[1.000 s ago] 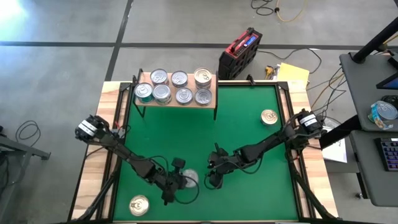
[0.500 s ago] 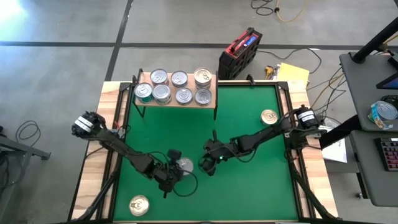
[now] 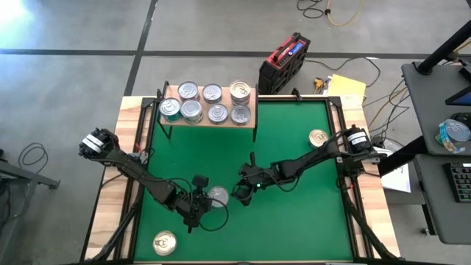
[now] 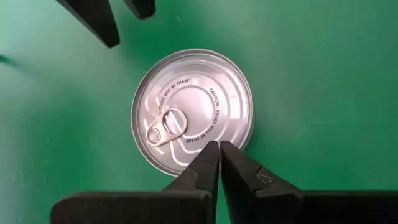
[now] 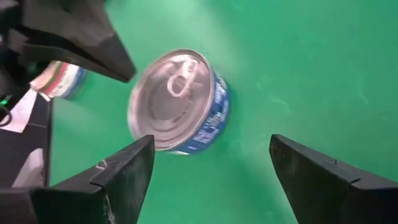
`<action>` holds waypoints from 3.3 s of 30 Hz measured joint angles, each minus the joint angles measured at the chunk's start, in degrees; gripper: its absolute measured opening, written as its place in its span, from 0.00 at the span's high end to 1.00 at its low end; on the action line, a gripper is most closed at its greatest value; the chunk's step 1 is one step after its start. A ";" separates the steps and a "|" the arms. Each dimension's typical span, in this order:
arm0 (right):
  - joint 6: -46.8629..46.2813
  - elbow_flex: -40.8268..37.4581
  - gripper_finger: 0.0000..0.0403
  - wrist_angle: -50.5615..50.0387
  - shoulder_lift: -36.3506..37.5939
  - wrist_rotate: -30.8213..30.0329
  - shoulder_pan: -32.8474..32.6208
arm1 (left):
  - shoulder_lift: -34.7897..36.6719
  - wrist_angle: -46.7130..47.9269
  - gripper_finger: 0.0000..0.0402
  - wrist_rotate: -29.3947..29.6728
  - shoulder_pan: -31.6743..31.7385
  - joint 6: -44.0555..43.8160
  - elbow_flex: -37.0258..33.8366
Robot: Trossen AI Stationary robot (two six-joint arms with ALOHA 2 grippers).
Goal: Stack canned seafood by type on shelf
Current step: Stack the center dark blue tuna can on top of the dark blue tuna can on the shelf
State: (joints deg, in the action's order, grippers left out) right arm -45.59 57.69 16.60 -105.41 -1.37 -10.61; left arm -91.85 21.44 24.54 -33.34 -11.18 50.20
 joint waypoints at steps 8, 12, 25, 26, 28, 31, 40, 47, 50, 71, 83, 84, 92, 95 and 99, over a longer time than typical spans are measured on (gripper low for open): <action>-1.05 0.04 0.24 2.63 -1.79 -0.08 0.43 | 0.02 -5.26 1.00 -1.55 -0.02 -0.56 -2.70; -1.09 0.04 0.22 4.06 -2.61 -0.08 0.54 | 0.04 -7.42 1.00 -1.44 -0.04 -2.18 -4.39; -1.33 4.58 0.22 8.65 -9.71 3.56 0.89 | 0.21 -10.99 1.00 -1.05 -0.15 -5.73 -6.66; -1.23 5.31 0.22 8.58 -10.13 3.94 0.90 | 0.25 -11.19 1.00 -1.03 -0.33 -6.31 -6.89; -0.93 6.63 0.21 8.32 -11.02 4.43 0.92 | 0.28 -12.14 1.00 -0.96 -0.61 -6.87 -7.56; -0.12 7.76 0.20 7.12 -11.56 5.00 0.92 | 0.27 -15.12 1.00 -0.74 -0.98 -7.53 -8.98; -0.04 8.11 0.20 8.22 -11.80 6.68 0.89 | -0.24 -15.49 1.00 -2.74 -1.85 -9.42 -11.24; 7.19 9.17 0.22 7.79 -11.91 5.89 0.87 | -0.11 -17.26 1.00 -1.95 -1.87 -8.90 -11.20; 14.84 9.95 0.23 7.27 -11.91 3.92 0.87 | -0.11 -17.35 1.00 -1.94 -1.90 -8.86 -11.20; 49.25 14.34 0.32 -1.38 -11.82 -6.05 -0.30 | -0.15 -18.02 1.00 -1.04 -1.86 -9.31 -12.20; 46.60 14.27 0.70 -2.96 -10.19 -5.89 -1.03 | -0.12 -17.99 1.00 1.03 -1.88 -8.85 -12.12; 46.08 14.23 0.70 -4.03 -9.64 -5.92 -1.03 | -0.05 -18.01 1.00 1.40 -1.88 -8.63 -12.06; 39.44 9.93 0.70 -9.97 0.27 -6.42 -1.25 | 0.42 -18.04 1.00 6.82 -1.88 -3.70 -10.84; 36.85 4.42 0.70 -6.75 5.38 -8.95 -1.29 | 1.09 -18.31 1.00 10.49 -1.88 -1.10 -10.33; 32.42 -5.20 0.70 5.89 10.97 -11.03 -0.95 | 2.45 -18.28 1.00 15.88 -1.83 3.42 -9.88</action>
State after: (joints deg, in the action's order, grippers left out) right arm -13.17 52.49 22.50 -94.43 -12.41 -11.56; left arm -89.41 3.15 40.41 -35.17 -7.75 40.32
